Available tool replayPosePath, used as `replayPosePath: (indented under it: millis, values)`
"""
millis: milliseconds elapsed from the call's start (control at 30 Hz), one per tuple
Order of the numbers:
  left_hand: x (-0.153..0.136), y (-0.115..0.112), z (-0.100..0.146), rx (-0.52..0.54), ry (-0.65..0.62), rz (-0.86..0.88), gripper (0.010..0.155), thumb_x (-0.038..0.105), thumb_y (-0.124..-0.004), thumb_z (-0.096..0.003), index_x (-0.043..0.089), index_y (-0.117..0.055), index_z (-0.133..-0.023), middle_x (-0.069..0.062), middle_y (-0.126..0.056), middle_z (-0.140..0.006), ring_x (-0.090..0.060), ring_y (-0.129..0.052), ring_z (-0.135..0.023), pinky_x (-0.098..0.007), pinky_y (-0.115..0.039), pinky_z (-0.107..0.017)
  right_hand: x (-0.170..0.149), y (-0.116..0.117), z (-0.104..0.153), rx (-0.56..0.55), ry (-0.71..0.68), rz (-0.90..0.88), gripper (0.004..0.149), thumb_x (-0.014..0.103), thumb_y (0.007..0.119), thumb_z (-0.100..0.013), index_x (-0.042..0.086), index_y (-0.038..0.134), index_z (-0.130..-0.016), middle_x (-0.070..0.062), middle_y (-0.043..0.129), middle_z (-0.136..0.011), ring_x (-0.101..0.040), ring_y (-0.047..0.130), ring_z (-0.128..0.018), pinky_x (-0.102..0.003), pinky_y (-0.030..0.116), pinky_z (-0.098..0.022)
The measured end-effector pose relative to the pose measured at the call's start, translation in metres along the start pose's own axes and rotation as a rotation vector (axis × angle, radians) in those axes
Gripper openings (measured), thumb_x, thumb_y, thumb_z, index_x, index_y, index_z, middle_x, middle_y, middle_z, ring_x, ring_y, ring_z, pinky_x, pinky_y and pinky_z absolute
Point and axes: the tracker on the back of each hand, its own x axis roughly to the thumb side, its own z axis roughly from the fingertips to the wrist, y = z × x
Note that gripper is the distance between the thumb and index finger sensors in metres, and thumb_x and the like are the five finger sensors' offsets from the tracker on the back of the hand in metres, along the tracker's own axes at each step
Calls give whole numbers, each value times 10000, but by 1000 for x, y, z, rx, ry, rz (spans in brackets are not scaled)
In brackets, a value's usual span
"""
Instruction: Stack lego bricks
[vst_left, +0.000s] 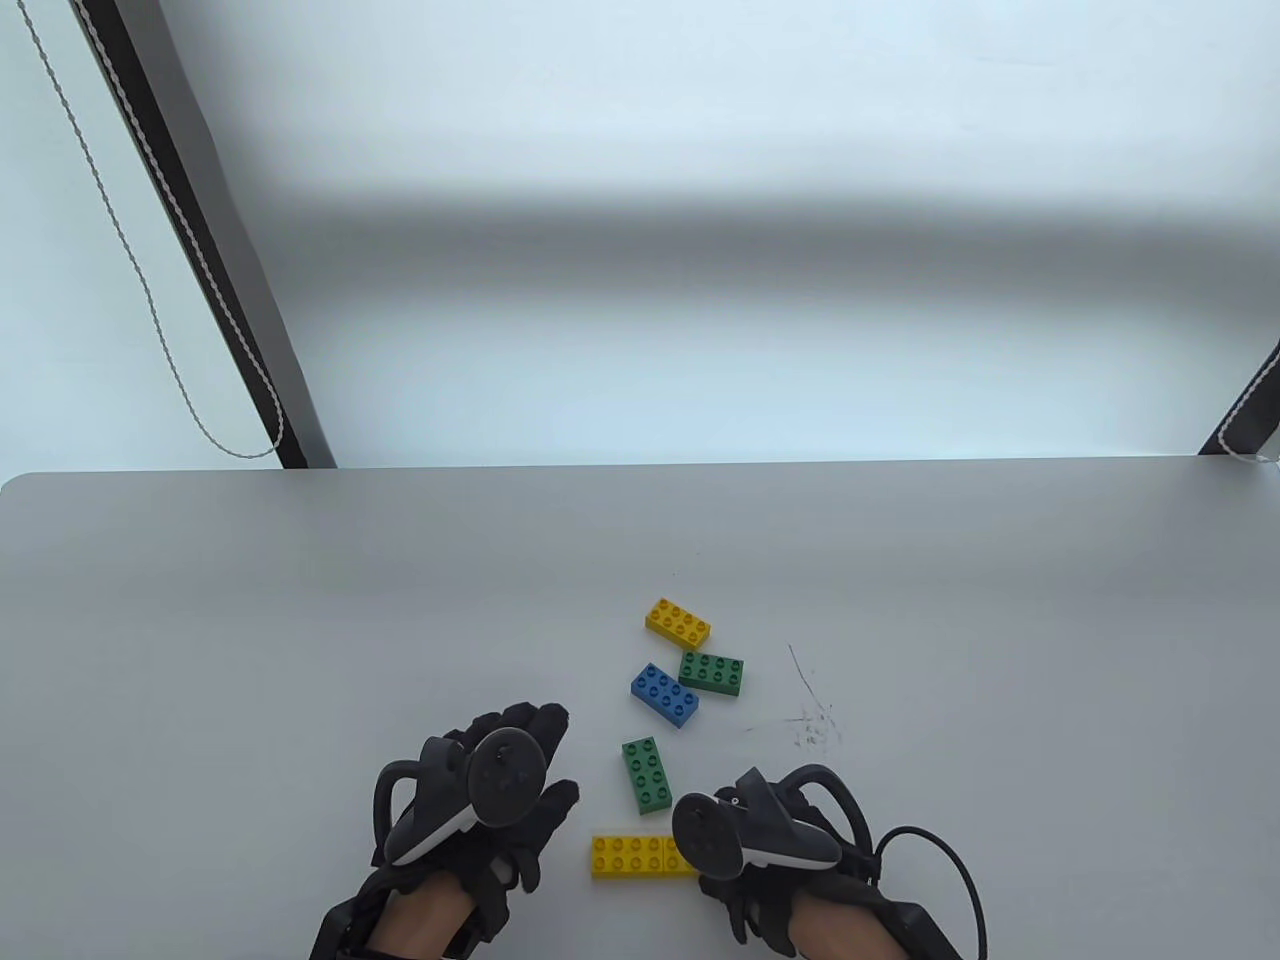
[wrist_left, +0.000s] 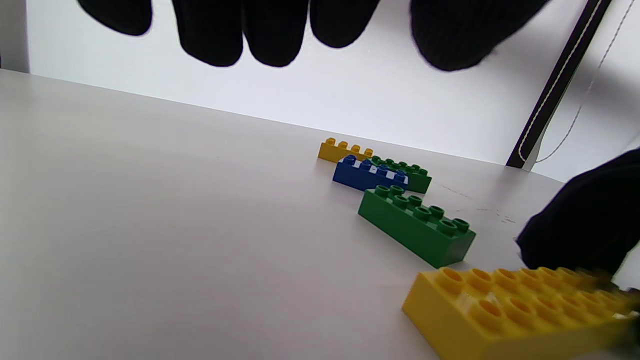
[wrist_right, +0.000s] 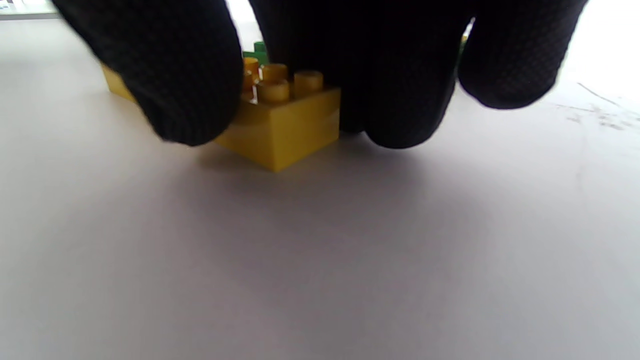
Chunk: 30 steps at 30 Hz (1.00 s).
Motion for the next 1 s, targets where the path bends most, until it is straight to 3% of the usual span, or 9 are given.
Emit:
replayPosePath:
  millis: [167, 433, 1000]
  values:
    - [0, 0, 0, -1, 1, -1, 728, 571, -714, -430, 290, -482, -1060, -77, -546, -1145, -369, -578, -1027, -656, -520, -713, -3, -1, 0, 63, 9, -39, 744, 483, 927, -298, 121, 694, -906, -133, 836, -869, -366, 942, -670, -558, 810, -494]
    - [-1, 1, 0, 8, 7, 11, 727, 571, -713, -430, 291, -482, -1061, -77, -542, -1146, -369, -576, -1028, -655, -519, -714, -26, -15, -7, 27, 52, -210, 792, 535, 899, -302, 109, 668, -929, -160, 812, -901, -394, 926, -704, -578, 795, -505]
    - [-6, 2, 0, 9, 15, 28, 732, 573, -713, -426, 293, -480, -1061, -75, -542, -1147, -368, -574, -1030, -655, -517, -716, -76, -47, -66, -129, 298, -103, 817, 509, 905, -303, 109, 611, -952, -162, 757, -934, -381, 903, -719, -578, 781, -522]
